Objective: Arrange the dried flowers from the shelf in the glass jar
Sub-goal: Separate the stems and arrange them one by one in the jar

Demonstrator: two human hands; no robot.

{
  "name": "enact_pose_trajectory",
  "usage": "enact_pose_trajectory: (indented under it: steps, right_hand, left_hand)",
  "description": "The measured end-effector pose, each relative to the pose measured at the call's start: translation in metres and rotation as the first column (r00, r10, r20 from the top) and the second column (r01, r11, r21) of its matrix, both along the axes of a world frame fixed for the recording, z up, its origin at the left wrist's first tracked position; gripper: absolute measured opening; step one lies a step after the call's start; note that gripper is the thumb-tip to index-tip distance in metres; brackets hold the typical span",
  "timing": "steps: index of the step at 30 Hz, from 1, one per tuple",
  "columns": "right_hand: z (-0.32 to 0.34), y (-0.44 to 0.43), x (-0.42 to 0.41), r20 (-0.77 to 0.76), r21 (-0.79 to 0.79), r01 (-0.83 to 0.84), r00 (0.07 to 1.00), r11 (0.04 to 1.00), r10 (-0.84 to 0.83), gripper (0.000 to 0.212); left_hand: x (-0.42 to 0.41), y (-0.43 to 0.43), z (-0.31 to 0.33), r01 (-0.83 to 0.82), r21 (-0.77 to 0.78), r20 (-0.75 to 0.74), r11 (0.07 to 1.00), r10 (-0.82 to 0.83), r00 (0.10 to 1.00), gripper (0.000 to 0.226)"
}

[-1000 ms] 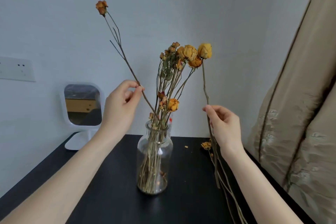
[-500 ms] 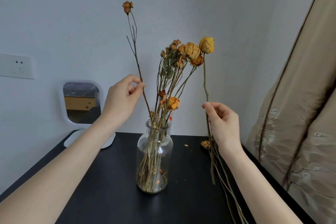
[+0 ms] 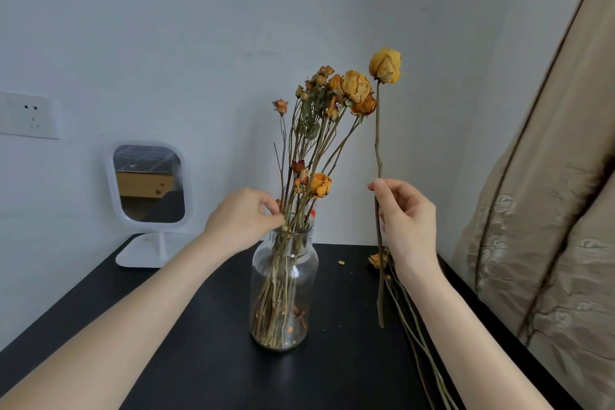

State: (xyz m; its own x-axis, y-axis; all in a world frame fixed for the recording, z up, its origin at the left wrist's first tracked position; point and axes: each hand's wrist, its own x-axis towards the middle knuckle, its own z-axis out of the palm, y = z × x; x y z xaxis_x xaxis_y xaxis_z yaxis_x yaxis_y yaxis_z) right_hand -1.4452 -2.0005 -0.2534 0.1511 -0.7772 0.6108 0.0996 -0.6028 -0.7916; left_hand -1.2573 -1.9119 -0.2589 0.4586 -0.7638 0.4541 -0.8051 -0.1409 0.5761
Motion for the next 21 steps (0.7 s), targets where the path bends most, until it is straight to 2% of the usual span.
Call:
enact_pose_trajectory:
  steps: [4, 10, 13, 16, 19, 21]
  right_hand:
    - [-0.002, 0.0, 0.003, -0.002, 0.0, -0.001, 1.0, 1.0, 0.001, 0.015]
    - [-0.004, 0.001, 0.006, -0.007, -0.005, -0.012, 1.0, 1.0, 0.012, 0.015]
    - [-0.003, 0.002, 0.009, -0.008, -0.015, -0.013, 1.0, 1.0, 0.013, 0.016]
    - [-0.001, 0.002, 0.011, -0.001, -0.019, -0.028, 1.0, 0.999, 0.028, 0.017]
    - [0.0, 0.003, 0.012, 0.019, -0.013, -0.036, 0.999, 0.999, 0.036, 0.016]
    - [0.001, 0.003, 0.012, 0.028, -0.013, -0.033, 0.999, 0.999, 0.033, 0.016]
  left_hand:
    - [0.0, -0.001, -0.003, 0.01, 0.04, -0.027, 0.999, -0.009, 1.0, 0.01]
    - [-0.001, 0.005, -0.016, -0.024, -0.108, -0.115, 0.994, 0.011, 0.993, 0.009]
    - [-0.001, 0.01, -0.03, -0.041, -0.215, -0.225, 0.976, -0.009, 0.974, 0.012]
    - [0.002, 0.013, -0.044, -0.039, -0.239, -0.4, 0.97, -0.061, 0.915, 0.03]
    - [0.005, 0.012, -0.052, 0.099, -0.164, -0.526, 0.981, -0.172, 0.833, 0.055]
    - [0.005, 0.006, -0.053, 0.223, -0.087, -0.553, 0.971, -0.233, 0.8, 0.056]
